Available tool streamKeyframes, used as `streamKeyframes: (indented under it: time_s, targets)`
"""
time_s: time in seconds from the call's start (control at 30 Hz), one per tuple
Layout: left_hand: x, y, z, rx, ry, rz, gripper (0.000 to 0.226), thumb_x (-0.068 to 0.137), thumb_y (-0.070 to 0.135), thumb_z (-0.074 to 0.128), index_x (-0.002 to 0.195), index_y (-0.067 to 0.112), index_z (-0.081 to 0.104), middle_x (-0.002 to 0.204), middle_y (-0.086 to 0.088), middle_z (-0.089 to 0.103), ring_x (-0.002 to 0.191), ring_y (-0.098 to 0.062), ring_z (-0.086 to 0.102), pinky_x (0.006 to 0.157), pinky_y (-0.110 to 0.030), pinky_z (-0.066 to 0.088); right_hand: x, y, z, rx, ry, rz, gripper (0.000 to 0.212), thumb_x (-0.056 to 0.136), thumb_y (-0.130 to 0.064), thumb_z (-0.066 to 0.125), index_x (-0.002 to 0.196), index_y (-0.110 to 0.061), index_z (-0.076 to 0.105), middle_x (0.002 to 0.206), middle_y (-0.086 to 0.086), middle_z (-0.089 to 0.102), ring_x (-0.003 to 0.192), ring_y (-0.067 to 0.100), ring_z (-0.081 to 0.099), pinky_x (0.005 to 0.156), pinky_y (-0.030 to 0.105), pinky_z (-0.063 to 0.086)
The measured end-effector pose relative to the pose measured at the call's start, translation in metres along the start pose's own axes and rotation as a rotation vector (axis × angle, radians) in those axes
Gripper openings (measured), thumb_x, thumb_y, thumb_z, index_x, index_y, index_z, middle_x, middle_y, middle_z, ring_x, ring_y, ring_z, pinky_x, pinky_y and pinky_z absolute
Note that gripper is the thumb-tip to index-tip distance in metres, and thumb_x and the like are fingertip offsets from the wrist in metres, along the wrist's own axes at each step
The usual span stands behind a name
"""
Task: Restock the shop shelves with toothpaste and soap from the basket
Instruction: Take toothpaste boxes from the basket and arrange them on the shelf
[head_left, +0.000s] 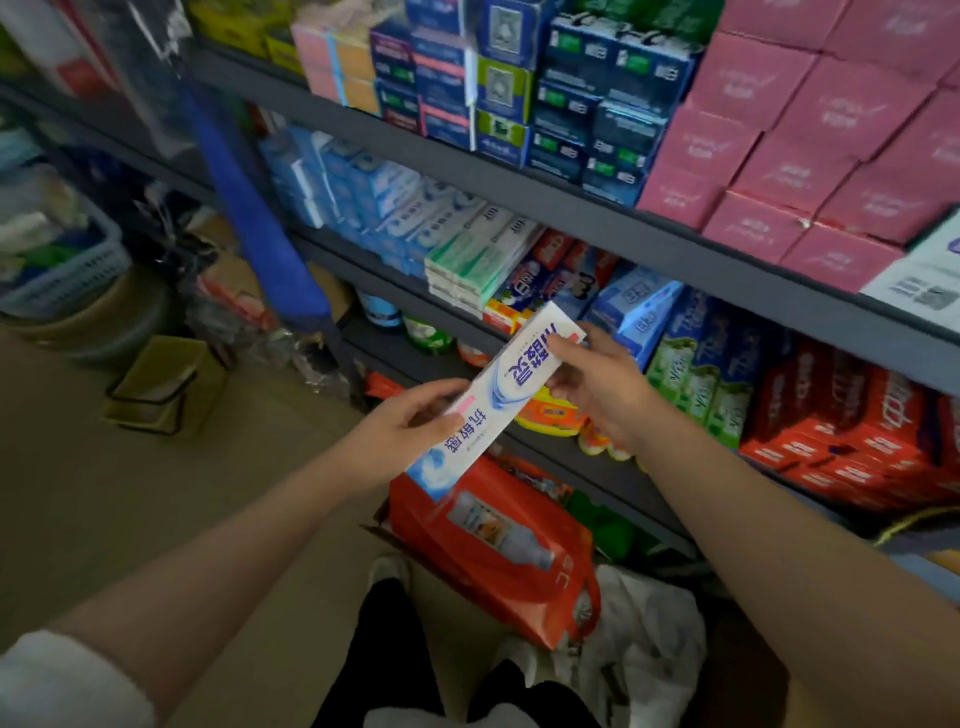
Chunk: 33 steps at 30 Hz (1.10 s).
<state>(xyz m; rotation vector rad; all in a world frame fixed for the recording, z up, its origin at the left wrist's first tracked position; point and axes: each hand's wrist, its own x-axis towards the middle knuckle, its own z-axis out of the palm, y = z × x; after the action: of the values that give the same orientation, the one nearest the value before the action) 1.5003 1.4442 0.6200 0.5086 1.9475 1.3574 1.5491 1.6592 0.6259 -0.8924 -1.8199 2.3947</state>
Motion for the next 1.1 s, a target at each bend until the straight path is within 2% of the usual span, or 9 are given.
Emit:
streamKeyframes:
  time_s: [0.03, 0.13, 0.27, 0.33, 0.47, 0.6, 0.8, 0.97, 1.1]
  targets:
    - [0.002, -0.004, -0.010, 0.033, 0.035, 0.017, 0.038, 0.088, 0.013, 0.059, 0.125, 0.018, 0.048, 0.109, -0.005, 0.063, 0.096, -0.017, 0.060, 0.081, -0.026, 0.051, 0.009, -0.002, 0.009, 0.031, 0.019, 0.008, 0.015, 0.092, -0.014, 0.054, 0.105, -0.009, 0.050, 0.076, 0.008, 0.061, 0.048, 0.010, 0.053, 0.043, 0.019, 0.044]
    - [0.004, -0.010, -0.040, 0.293, 0.151, 0.099, 0.048, 0.069, 0.041, 0.069, 0.112, 0.031, 0.049, 0.103, 0.012, 0.060, 0.088, 0.001, 0.058, 0.075, -0.019, 0.047, 0.039, -0.010, 0.032, 0.076, 0.146, 0.037, 0.016, 0.092, -0.021, 0.055, 0.098, -0.007, 0.052, 0.072, 0.009, 0.059, 0.045, 0.010, 0.052, 0.041, 0.018, 0.045]
    - [0.016, -0.013, -0.085, 0.704, 0.308, 0.221, 0.069, 0.061, 0.065, 0.052, 0.112, 0.019, 0.055, 0.102, 0.003, 0.054, 0.087, -0.008, 0.055, 0.071, -0.028, 0.048, 0.076, -0.022, 0.070, 0.144, 0.261, 0.028, 0.015, 0.091, -0.023, 0.057, 0.096, -0.009, 0.053, 0.061, 0.002, 0.062, 0.044, 0.011, 0.050, 0.040, 0.018, 0.045]
    - [0.029, -0.014, -0.109, 0.725, 0.361, 0.242, 0.067, 0.064, 0.062, 0.048, 0.110, 0.014, 0.056, 0.101, -0.003, 0.056, 0.085, -0.015, 0.058, 0.069, -0.030, 0.048, 0.092, -0.027, 0.090, 0.219, 0.237, 0.005, 0.011, 0.092, -0.022, 0.056, 0.093, -0.011, 0.054, 0.058, 0.000, 0.063, 0.040, 0.008, 0.053, 0.042, 0.018, 0.047]
    - [0.069, -0.010, -0.148, 0.630, 0.472, 0.195, 0.049, 0.074, 0.034, 0.071, 0.109, 0.005, 0.055, 0.105, -0.012, 0.057, 0.093, -0.026, 0.058, 0.071, -0.031, 0.042, 0.116, -0.031, 0.124, 0.388, 0.156, -0.027, 0.023, 0.094, -0.020, 0.052, 0.112, -0.008, 0.048, 0.091, 0.007, 0.061, 0.074, 0.018, 0.063, 0.063, 0.023, 0.057]
    - [0.123, -0.009, -0.166, 0.620, 0.526, 0.203, 0.047, 0.075, 0.032, 0.072, 0.107, 0.003, 0.056, 0.104, -0.016, 0.058, 0.095, -0.030, 0.057, 0.072, -0.036, 0.044, 0.120, -0.022, 0.140, 0.259, 0.241, 0.032, 0.024, 0.094, -0.017, 0.052, 0.117, -0.014, 0.044, 0.097, 0.004, 0.058, 0.078, 0.022, 0.063, 0.075, 0.029, 0.053]
    - [0.177, -0.011, -0.171, 0.596, 0.546, 0.177, 0.054, 0.077, 0.036, 0.069, 0.114, 0.000, 0.052, 0.113, -0.019, 0.055, 0.104, -0.032, 0.054, 0.076, -0.039, 0.045, 0.104, -0.001, 0.123, 0.096, 0.360, 0.125, 0.011, 0.094, -0.016, 0.052, 0.100, -0.010, 0.058, 0.082, 0.005, 0.062, 0.066, 0.017, 0.058, 0.066, 0.026, 0.050]
    - [0.199, -0.013, -0.178, 0.579, 0.478, 0.176, 0.056, 0.077, 0.035, 0.070, 0.113, -0.003, 0.049, 0.114, -0.021, 0.053, 0.104, -0.033, 0.053, 0.078, -0.040, 0.046, 0.104, 0.005, 0.114, -0.103, 0.417, 0.149, 0.016, 0.095, -0.018, 0.048, 0.103, -0.006, 0.056, 0.079, 0.004, 0.060, 0.064, 0.018, 0.055, 0.061, 0.025, 0.047]
    - [0.207, -0.008, -0.173, 0.530, 0.456, 0.177, 0.056, 0.076, 0.032, 0.072, 0.110, -0.006, 0.048, 0.115, -0.021, 0.051, 0.103, -0.032, 0.053, 0.077, -0.034, 0.045, 0.106, 0.003, 0.118, -0.225, 0.391, 0.131, 0.013, 0.097, -0.016, 0.045, 0.094, -0.010, 0.057, 0.078, 0.004, 0.059, 0.062, 0.017, 0.054, 0.060, 0.024, 0.046]
